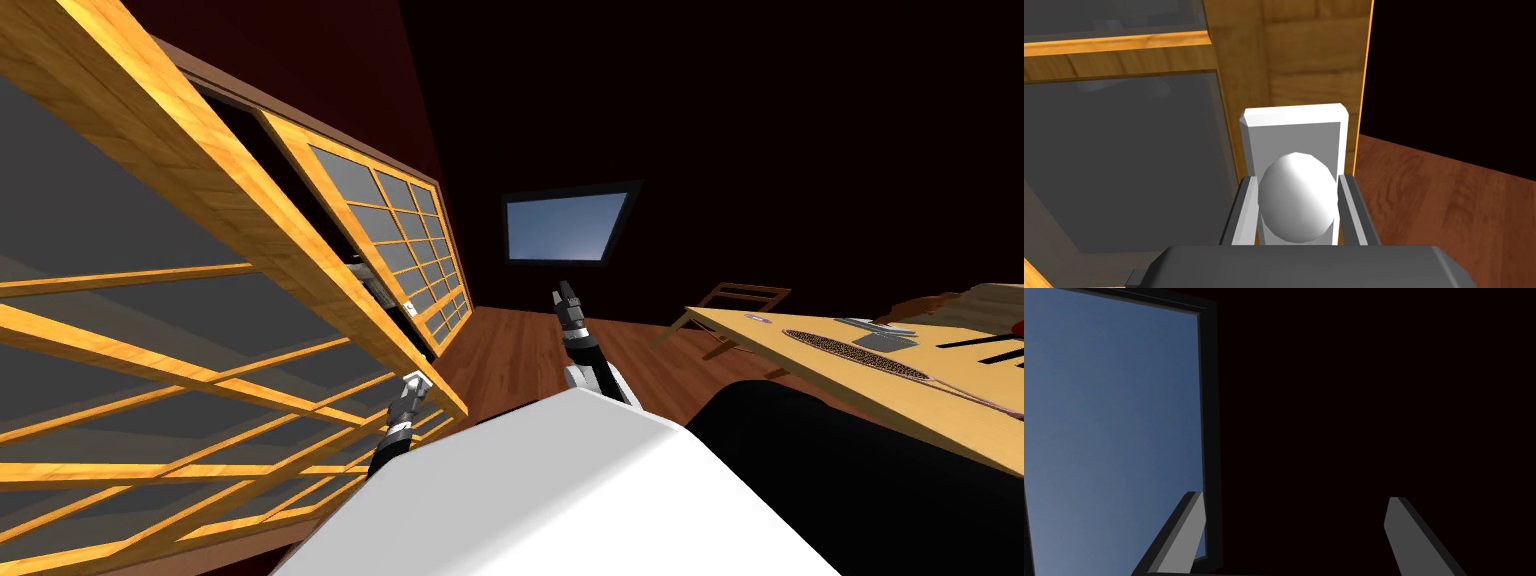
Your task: Pull the door open
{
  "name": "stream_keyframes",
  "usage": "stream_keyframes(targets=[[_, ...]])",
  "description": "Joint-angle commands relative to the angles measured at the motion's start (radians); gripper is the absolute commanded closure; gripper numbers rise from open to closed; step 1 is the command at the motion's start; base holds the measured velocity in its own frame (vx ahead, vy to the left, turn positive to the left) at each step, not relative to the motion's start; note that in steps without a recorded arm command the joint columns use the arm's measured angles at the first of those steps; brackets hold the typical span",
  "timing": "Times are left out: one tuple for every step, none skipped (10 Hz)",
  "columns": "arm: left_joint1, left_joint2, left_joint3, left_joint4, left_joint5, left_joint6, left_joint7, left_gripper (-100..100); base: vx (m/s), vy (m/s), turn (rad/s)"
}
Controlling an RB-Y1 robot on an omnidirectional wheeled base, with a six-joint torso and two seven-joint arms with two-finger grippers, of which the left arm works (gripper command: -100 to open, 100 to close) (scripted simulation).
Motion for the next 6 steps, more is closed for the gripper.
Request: stream_keyframes(targets=[[0.027,0.024,-0.019,-0.013,-0.01,-0.022,0.031,100,-0.137,0.004,-0.041],[0.047,0.045,-0.038,-0.018,-0.02,-0.043,0.059,100,-0.146,-0.014,-0.05],[0.056,0.055,-0.047,-0.02,-0.024,-0.053,0.072,100,-0.15,-0.014,-0.035],[0.065,0.064,-0.055,-0.022,-0.028,-0.062,0.083,100,-0.132,-0.013,-0.032],[0.078,0.078,-0.067,-0.026,-0.035,-0.077,0.102,100,-0.119,-0.02,-0.028],[0.072,0.068,-0.063,-0.023,-0.033,-0.065,0.09,100,-0.055,-0.01,0.003]])
